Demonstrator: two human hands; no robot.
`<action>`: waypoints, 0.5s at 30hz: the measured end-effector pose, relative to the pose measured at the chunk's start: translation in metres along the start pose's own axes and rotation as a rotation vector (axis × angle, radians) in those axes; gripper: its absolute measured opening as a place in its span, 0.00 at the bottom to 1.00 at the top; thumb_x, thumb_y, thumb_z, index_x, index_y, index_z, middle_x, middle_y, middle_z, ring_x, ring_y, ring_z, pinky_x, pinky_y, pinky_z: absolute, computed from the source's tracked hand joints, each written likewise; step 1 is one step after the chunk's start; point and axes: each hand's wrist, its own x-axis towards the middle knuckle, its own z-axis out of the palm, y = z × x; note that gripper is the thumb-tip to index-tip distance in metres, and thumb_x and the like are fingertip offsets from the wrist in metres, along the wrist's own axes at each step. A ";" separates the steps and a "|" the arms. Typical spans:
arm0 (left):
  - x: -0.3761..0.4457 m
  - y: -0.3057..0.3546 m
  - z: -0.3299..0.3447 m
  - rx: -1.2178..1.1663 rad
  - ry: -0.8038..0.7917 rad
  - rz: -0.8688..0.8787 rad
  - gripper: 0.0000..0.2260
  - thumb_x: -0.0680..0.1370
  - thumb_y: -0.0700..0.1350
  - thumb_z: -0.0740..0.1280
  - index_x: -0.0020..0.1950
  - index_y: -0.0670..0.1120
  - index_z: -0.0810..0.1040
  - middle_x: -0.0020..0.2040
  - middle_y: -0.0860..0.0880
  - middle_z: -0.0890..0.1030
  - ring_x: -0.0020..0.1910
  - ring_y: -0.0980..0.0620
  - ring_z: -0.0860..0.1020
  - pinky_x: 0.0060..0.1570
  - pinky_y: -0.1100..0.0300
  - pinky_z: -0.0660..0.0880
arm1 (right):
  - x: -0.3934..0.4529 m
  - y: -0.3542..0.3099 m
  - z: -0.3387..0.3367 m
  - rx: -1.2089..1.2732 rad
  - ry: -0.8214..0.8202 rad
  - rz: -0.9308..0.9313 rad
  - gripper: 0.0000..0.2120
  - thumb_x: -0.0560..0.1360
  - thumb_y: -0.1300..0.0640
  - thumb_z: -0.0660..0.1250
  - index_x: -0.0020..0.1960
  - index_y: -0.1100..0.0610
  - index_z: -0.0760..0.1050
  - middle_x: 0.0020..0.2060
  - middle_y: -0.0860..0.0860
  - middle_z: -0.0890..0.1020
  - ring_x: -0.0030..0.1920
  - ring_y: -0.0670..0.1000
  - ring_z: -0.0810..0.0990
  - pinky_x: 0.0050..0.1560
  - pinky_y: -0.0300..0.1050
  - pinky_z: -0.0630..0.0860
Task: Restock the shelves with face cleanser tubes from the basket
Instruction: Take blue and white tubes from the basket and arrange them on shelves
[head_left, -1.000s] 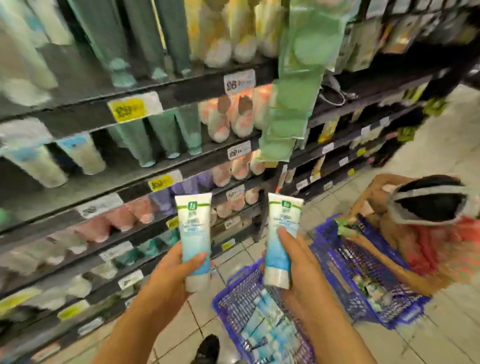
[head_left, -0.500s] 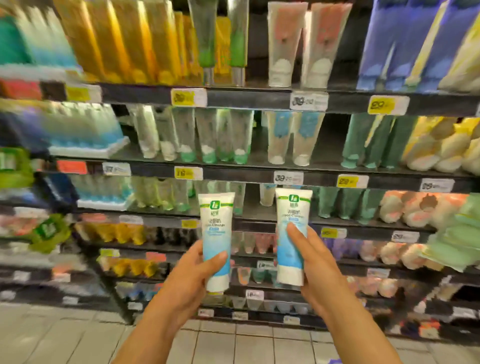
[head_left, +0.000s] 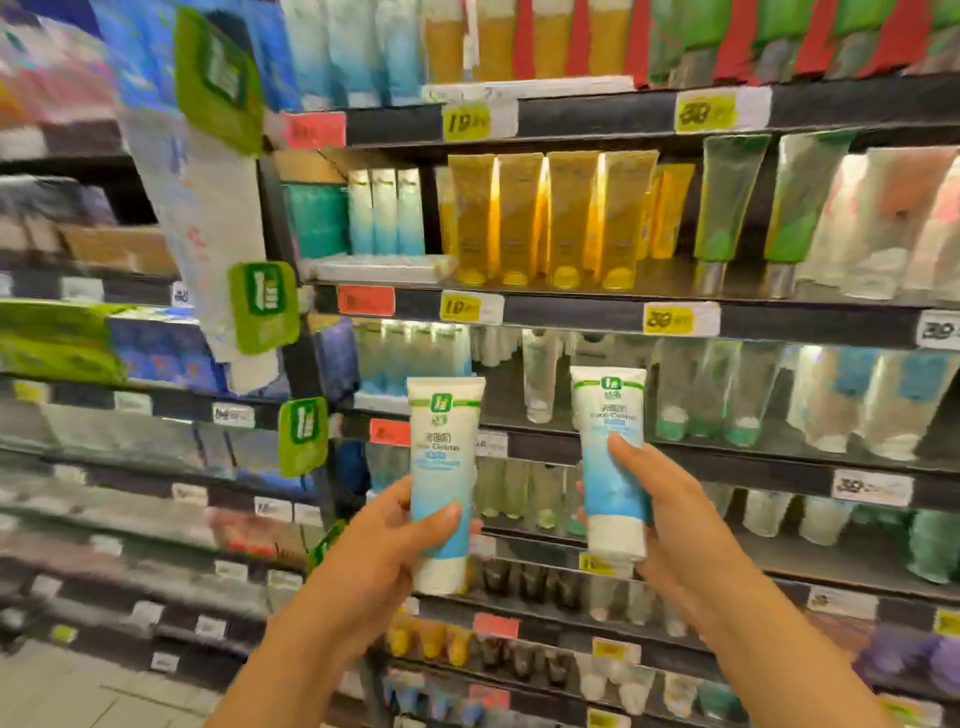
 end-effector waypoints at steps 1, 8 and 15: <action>0.005 0.007 -0.009 0.012 -0.012 0.007 0.19 0.64 0.42 0.69 0.54 0.41 0.77 0.40 0.46 0.84 0.37 0.53 0.82 0.34 0.62 0.78 | 0.008 0.000 0.011 -0.007 -0.021 0.001 0.13 0.70 0.54 0.64 0.53 0.57 0.74 0.33 0.53 0.79 0.28 0.46 0.79 0.27 0.40 0.77; 0.061 0.042 -0.049 -0.030 -0.019 0.097 0.21 0.65 0.41 0.69 0.58 0.42 0.74 0.45 0.42 0.84 0.42 0.49 0.83 0.35 0.56 0.80 | 0.079 -0.009 0.065 -0.079 -0.154 -0.014 0.15 0.65 0.51 0.65 0.49 0.56 0.76 0.31 0.50 0.82 0.30 0.46 0.80 0.29 0.39 0.78; 0.140 0.081 -0.075 -0.065 0.096 0.195 0.18 0.65 0.42 0.68 0.55 0.44 0.76 0.42 0.43 0.84 0.37 0.51 0.83 0.31 0.60 0.79 | 0.176 -0.034 0.101 -0.042 -0.250 0.016 0.14 0.68 0.54 0.66 0.51 0.57 0.75 0.31 0.53 0.79 0.30 0.50 0.78 0.30 0.42 0.78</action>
